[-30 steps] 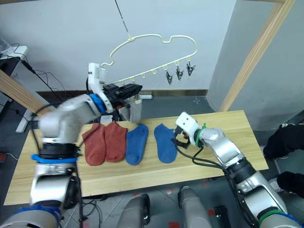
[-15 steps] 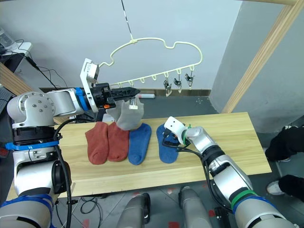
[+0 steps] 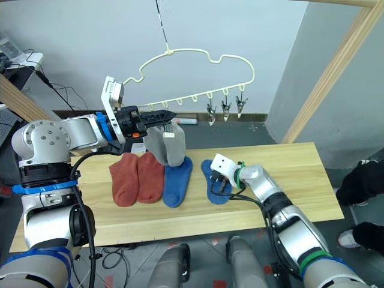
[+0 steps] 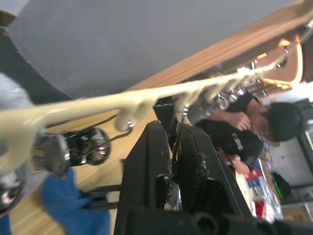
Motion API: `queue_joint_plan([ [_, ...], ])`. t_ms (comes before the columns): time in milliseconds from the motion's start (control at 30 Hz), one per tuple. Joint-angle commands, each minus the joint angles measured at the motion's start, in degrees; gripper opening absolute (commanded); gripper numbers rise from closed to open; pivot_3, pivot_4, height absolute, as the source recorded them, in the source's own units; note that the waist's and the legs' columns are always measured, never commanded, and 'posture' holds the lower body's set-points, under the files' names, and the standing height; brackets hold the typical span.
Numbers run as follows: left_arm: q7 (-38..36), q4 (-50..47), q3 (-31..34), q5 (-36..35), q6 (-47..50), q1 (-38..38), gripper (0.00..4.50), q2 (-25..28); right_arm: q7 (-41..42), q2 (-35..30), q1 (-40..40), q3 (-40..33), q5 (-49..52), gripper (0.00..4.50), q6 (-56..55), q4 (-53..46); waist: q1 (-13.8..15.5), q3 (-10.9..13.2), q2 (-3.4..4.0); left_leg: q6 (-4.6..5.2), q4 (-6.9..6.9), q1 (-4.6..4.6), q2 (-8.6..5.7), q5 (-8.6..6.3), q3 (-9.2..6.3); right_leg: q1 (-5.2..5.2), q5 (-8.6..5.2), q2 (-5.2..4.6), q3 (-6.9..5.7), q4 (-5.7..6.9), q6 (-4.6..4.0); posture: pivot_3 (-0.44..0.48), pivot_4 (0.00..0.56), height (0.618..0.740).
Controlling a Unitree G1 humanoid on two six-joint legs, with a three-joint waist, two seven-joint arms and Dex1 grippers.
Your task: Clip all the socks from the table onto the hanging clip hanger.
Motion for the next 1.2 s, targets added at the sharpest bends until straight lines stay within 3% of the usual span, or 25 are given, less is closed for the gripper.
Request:
queue_joint_plan([
  [33,1.78,-0.56,1.32,-0.72,1.21,0.97,0.16,-0.58,1.08,-2.30,1.58,-1.61,-0.31,0.02,0.83,-14.06,-0.14,0.00,0.00,0.00,0.01,0.01,0.02,0.00,0.00,0.01,0.00,0.01,0.00,-0.01,0.01,-0.001,0.266,0.740],
  [233,3.47,0.39,2.61,-0.99,0.88,1.35,0.16,-1.59,2.36,-3.59,6.77,-3.24,3.43,0.02,10.96,-38.21,-0.05,-0.01,-0.01,-0.01,-0.01,0.08,0.05,0.00,-0.07,0.04,-0.01,0.06,-0.05,0.02,0.02,-0.020,0.261,0.740],
  [367,3.36,0.31,2.04,-0.91,-0.09,1.55,0.16,-2.16,0.79,-0.82,6.39,-4.25,5.80,0.02,17.72,-45.80,-0.05,-0.01,-0.01,-0.02,0.05,0.07,0.02,0.01,0.00,0.04,-0.01,0.03,0.00,0.01,0.02,-0.030,0.262,0.740],
  [1200,2.52,3.44,1.14,-0.86,-2.28,-0.94,0.16,-1.99,-1.14,1.92,5.62,-3.00,8.79,0.02,24.07,-47.32,-0.03,-0.02,-0.02,-0.02,0.03,0.06,0.01,0.02,-0.04,0.05,-0.01,0.03,-0.04,0.00,0.02,-0.030,0.276,0.740],
])
